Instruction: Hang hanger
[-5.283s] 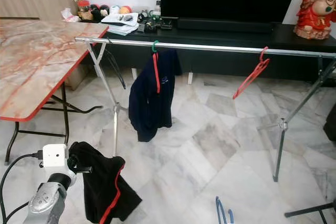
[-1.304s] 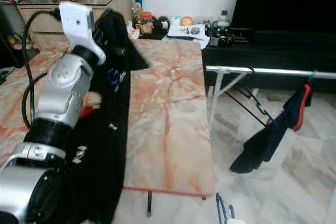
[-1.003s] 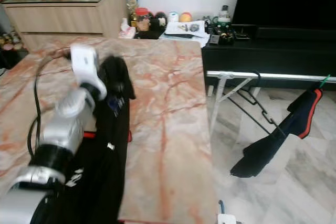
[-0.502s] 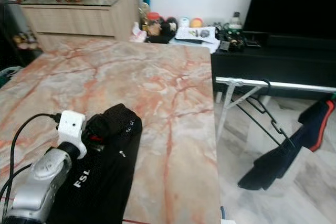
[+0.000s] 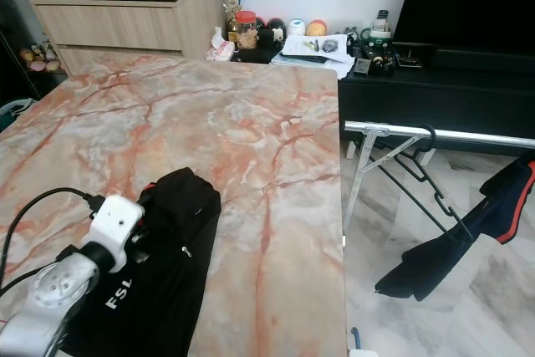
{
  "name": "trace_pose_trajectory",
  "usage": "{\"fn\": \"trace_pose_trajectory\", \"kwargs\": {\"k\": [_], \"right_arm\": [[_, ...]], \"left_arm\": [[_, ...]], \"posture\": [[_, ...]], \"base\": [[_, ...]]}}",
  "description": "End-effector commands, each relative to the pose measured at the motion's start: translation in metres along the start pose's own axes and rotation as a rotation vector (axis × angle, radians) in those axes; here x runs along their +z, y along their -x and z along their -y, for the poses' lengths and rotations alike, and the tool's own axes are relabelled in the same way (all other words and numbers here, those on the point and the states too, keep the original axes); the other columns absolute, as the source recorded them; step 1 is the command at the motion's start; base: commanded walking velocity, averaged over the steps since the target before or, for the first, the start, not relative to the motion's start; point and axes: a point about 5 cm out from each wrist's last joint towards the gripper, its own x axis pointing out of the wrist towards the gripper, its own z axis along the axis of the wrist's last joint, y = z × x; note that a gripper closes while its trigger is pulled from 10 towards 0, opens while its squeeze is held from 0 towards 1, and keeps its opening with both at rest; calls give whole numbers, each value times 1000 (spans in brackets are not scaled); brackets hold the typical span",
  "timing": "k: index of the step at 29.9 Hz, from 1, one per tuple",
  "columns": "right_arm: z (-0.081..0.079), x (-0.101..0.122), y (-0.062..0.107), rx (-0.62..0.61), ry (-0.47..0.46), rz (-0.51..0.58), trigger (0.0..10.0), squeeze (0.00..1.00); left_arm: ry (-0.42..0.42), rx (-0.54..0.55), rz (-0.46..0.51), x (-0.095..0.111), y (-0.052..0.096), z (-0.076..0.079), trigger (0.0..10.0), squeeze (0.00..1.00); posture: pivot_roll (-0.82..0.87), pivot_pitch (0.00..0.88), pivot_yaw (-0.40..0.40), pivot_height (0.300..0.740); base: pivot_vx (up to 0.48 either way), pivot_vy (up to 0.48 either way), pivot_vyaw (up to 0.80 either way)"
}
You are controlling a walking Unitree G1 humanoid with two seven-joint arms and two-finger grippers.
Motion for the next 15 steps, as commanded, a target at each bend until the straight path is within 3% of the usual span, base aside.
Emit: {"fn": "trace_pose_trajectory", "kwargs": {"k": [1, 5, 8, 12, 13, 14, 15], "right_arm": [[0, -4, 1, 1, -7, -15, 10000, 0], [0, -4, 1, 1, -7, -15, 10000, 0], [0, -4, 1, 4, 0, -17, 10000, 0], [0, -4, 1, 3, 1, -17, 10000, 0], [0, -4, 1, 3, 2, -16, 10000, 0], [0, -3, 0, 3, 3, -16, 10000, 0], [0, -3, 0, 3, 4, -16, 10000, 0]], "left_arm": [[19, 24, 14, 1, 6, -4, 10000, 1000], [10, 50, 6, -1, 14, -12, 10000, 1000], [47, 72, 14, -4, 25, -22, 10000, 1000], [155, 190, 47, -2, 36, -45, 10000, 1000], [183, 285, 67, 0, 39, -58, 10000, 1000], [212, 336, 90, 2, 40, -64, 10000, 910], [234, 369, 106, 4, 41, -68, 10000, 910]], "posture": [[83, 23, 22, 740], [85, 18, 21, 740], [89, 12, 18, 740], [91, 11, 16, 740], [93, 14, 12, 740], [95, 17, 10, 740], [95, 17, 10, 740]], "base": [[0, 0, 0], [0, 0, 0], [0, 0, 0], [0, 0, 0], [0, 0, 0], [0, 0, 0], [0, 0, 0]]}}
